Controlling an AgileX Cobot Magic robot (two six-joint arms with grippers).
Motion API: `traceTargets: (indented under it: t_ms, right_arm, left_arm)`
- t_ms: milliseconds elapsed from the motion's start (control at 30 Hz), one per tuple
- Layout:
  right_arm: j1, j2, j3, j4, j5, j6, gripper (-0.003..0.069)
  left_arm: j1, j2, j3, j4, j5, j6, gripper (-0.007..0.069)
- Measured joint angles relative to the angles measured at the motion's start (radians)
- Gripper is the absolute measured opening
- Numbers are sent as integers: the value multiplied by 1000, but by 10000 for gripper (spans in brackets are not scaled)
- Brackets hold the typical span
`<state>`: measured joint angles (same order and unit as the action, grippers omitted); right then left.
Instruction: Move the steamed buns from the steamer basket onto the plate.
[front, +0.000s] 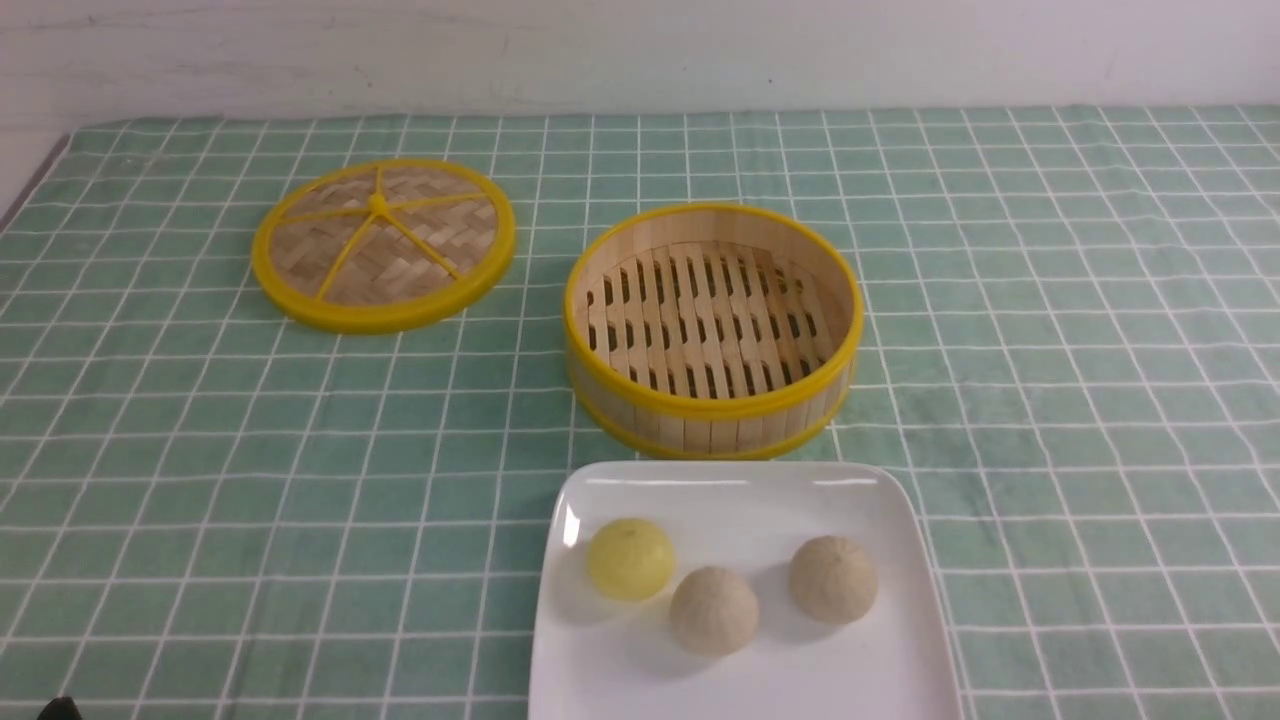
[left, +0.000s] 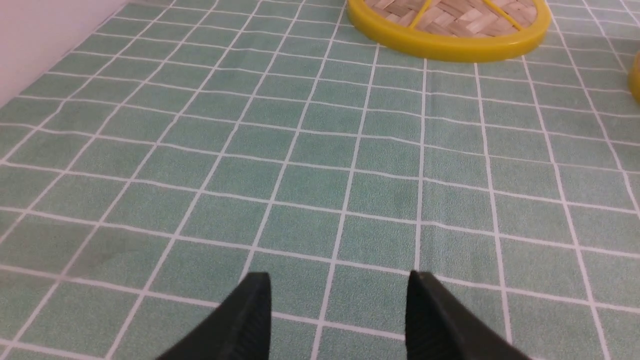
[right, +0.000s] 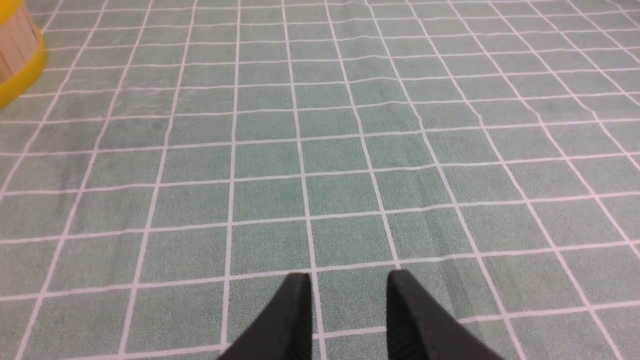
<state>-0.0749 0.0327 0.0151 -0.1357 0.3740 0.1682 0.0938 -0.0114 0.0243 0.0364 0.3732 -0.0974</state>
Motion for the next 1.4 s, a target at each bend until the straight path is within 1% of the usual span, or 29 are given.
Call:
traceTargets:
  t_ms: [133,267,1400]
  right_arm:
    - [0,0,0,0,0,0,240]
    - [0,0,0,0,0,0,240]
    - [0,0,0,-2,0,0,240]
  left_arm:
    - [0,0,0,5,1,-41,386]
    - [0,0,0,6,1,-56,386]
    - [0,0,0,7,1,-58,386]
